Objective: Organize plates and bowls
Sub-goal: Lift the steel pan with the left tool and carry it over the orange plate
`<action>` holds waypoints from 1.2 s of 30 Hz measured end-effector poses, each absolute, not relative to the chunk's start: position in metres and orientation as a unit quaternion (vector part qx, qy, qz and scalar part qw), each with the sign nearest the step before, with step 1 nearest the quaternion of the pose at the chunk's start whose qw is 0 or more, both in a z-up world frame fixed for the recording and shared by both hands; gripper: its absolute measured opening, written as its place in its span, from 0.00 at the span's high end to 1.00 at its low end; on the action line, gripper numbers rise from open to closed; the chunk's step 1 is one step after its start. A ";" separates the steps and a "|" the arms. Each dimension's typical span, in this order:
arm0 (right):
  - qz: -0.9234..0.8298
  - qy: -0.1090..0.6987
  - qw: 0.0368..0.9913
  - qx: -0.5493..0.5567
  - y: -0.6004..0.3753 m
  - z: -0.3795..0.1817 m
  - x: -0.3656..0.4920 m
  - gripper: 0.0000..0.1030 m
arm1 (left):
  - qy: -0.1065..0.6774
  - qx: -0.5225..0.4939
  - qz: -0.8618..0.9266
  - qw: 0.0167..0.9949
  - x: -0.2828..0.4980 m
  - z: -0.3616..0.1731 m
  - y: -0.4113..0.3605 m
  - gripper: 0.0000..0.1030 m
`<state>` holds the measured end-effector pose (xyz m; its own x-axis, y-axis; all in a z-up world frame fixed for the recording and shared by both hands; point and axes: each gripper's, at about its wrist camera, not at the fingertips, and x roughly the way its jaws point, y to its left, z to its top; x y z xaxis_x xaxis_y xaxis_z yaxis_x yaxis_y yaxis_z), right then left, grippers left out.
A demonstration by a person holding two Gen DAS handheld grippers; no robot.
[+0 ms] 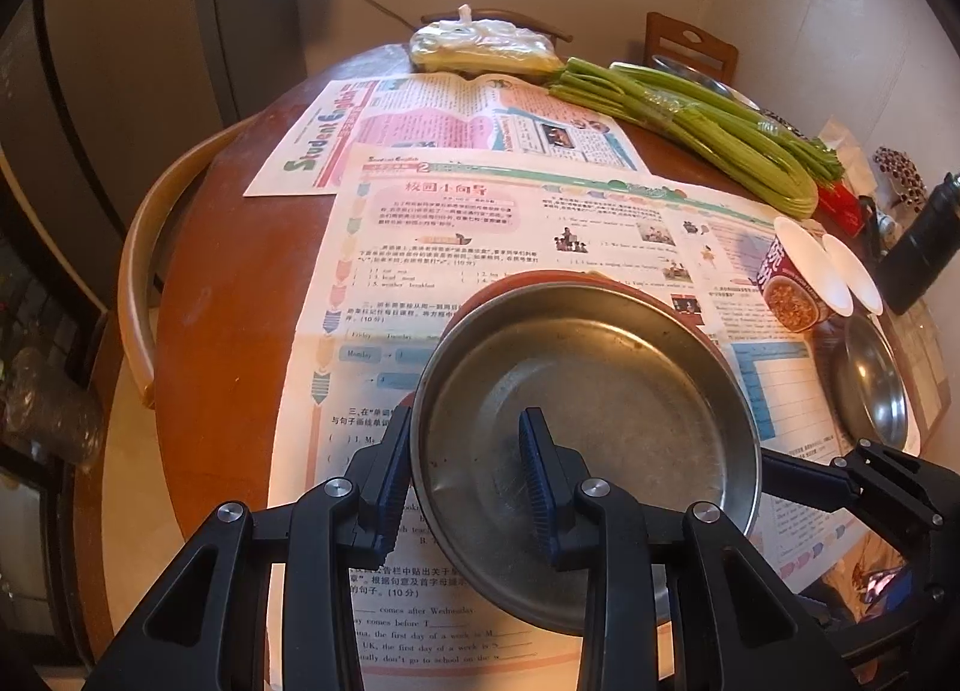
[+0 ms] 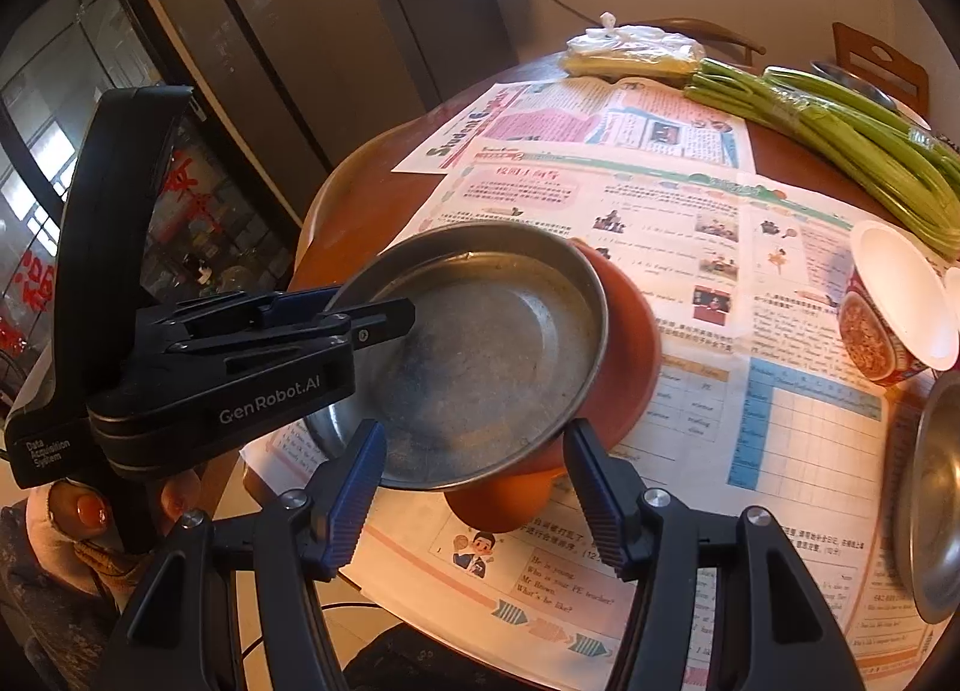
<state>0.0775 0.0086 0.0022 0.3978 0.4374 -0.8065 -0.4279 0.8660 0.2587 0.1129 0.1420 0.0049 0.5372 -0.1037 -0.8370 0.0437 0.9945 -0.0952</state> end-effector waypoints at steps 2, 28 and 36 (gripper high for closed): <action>0.259 0.488 0.834 0.008 0.008 0.000 0.079 0.40 | 0.479 -0.031 -0.041 0.876 0.115 0.004 0.141 0.66; 0.245 0.490 0.836 -0.003 0.011 -0.011 0.097 0.40 | 0.491 -0.028 -0.041 0.870 0.142 -0.010 0.138 0.66; 0.246 0.487 0.838 -0.006 0.009 -0.010 0.097 0.40 | 0.491 -0.030 -0.038 0.870 0.143 -0.010 0.141 0.64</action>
<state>0.0973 0.0086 -0.0100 0.4051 0.4065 -0.8189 -0.4173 0.8792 0.2299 0.1432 0.1414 -0.0099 0.5158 -0.0961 -0.8513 0.0365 0.9953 -0.0903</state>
